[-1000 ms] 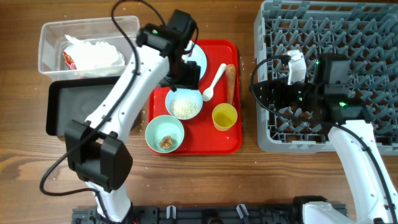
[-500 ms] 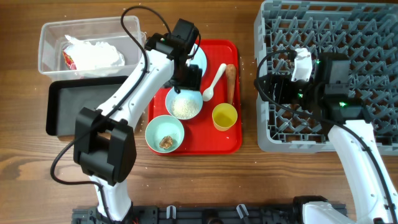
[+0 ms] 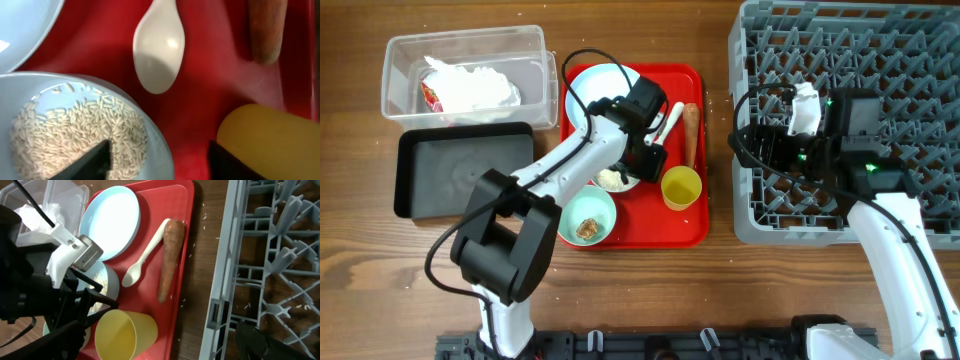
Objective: Sort waste into correct bins and load items into the dishwasher rack
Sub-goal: 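Carry the rice bowl left and tip the rice onto the black tray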
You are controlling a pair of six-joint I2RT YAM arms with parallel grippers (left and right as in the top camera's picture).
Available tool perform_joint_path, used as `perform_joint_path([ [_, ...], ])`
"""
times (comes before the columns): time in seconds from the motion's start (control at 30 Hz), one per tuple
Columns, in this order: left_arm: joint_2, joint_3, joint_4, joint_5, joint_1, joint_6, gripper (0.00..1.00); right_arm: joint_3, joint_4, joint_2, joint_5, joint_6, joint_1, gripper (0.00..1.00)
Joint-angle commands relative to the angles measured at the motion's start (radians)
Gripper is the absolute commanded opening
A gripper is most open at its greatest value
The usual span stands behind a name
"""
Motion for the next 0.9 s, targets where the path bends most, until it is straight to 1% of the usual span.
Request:
perform_joint_path([
  [0.0,0.010,-0.005,0.022,0.001,0.003,0.009,0.38,0.016,0.000,0.007,0.010,0.005,-0.001,0.99],
  [0.03,0.019,-0.005,0.029,0.001,0.002,0.008,0.32,0.016,0.000,0.007,0.010,0.005,-0.001,0.99],
  [0.07,0.024,-0.005,0.033,0.001,0.002,0.001,0.30,0.016,0.000,0.007,0.010,0.005,-0.001,0.99],
  [0.13,0.029,-0.005,0.040,0.002,0.002,0.001,0.21,0.016,-0.001,0.007,0.010,0.005,-0.001,0.99],
  [0.23,0.039,-0.005,0.054,0.001,0.002,0.002,0.12,0.016,-0.001,0.007,0.018,0.003,-0.001,0.99],
  [0.27,0.049,-0.005,0.053,0.000,0.003,0.002,0.07,0.016,-0.002,0.007,0.029,0.003,-0.001,0.99],
  [0.3,0.055,-0.005,0.052,-0.003,0.003,0.002,0.04,0.016,-0.001,0.007,0.029,0.003,-0.001,0.99],
  [0.4,0.047,0.003,0.029,-0.010,0.003,0.001,0.04,0.016,-0.002,0.007,0.029,0.003,-0.001,0.99],
  [0.47,0.002,0.065,-0.047,-0.010,0.004,0.001,0.04,0.016,-0.002,0.007,0.029,0.003,-0.001,0.99],
  [0.53,-0.051,0.192,-0.163,-0.004,0.022,-0.034,0.04,0.016,-0.001,0.007,0.029,0.003,-0.001,0.99],
  [0.57,-0.088,0.281,-0.239,0.013,0.055,-0.063,0.04,0.016,-0.001,0.007,0.029,0.003,-0.001,0.99],
  [0.63,-0.133,0.341,-0.302,0.074,0.108,-0.080,0.04,0.016,-0.001,0.007,0.029,0.003,-0.001,1.00],
  [0.7,-0.192,0.346,-0.377,0.180,0.202,-0.111,0.04,0.016,0.000,0.007,0.029,0.004,-0.001,0.99],
  [0.73,-0.217,0.346,-0.464,0.201,0.302,-0.111,0.04,0.016,0.000,0.007,0.029,0.003,-0.001,0.99],
  [0.8,-0.221,0.346,-0.558,0.211,0.433,-0.081,0.04,0.016,-0.001,0.007,0.029,0.003,-0.001,1.00],
  [0.87,-0.221,0.343,-0.623,0.261,0.556,0.007,0.04,0.016,-0.001,0.007,0.028,0.006,0.000,1.00],
])
